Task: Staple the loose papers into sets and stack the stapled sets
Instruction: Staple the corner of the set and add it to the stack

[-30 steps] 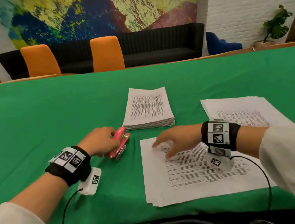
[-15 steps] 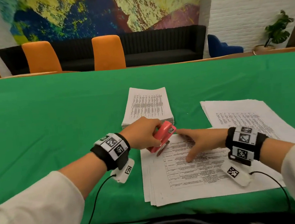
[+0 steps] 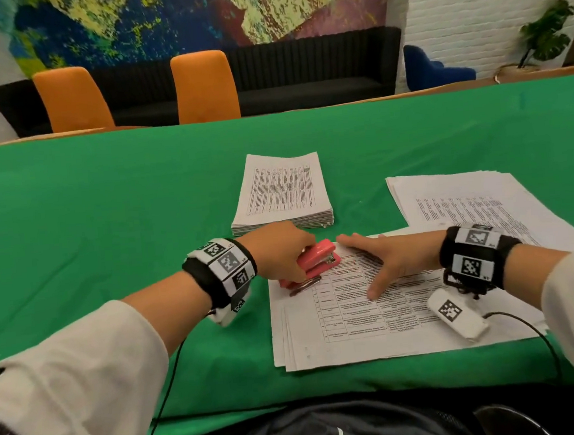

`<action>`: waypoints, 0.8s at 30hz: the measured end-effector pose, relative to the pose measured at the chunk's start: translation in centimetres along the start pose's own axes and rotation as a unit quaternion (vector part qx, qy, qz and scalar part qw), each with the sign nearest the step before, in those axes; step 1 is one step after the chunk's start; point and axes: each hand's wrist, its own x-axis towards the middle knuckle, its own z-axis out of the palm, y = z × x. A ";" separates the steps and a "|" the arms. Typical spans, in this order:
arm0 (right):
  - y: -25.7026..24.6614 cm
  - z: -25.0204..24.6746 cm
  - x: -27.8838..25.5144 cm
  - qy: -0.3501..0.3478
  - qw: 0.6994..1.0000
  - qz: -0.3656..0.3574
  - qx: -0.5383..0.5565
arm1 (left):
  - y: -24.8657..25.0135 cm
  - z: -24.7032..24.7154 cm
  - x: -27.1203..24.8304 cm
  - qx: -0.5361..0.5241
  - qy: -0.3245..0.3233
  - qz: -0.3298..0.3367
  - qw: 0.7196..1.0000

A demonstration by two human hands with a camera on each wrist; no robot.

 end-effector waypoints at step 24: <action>-0.2 -0.1 0.1 0.001 0.999 -0.003 -0.032 | -1.6 1.3 -2.4 0.013 0.011 0.010 1.000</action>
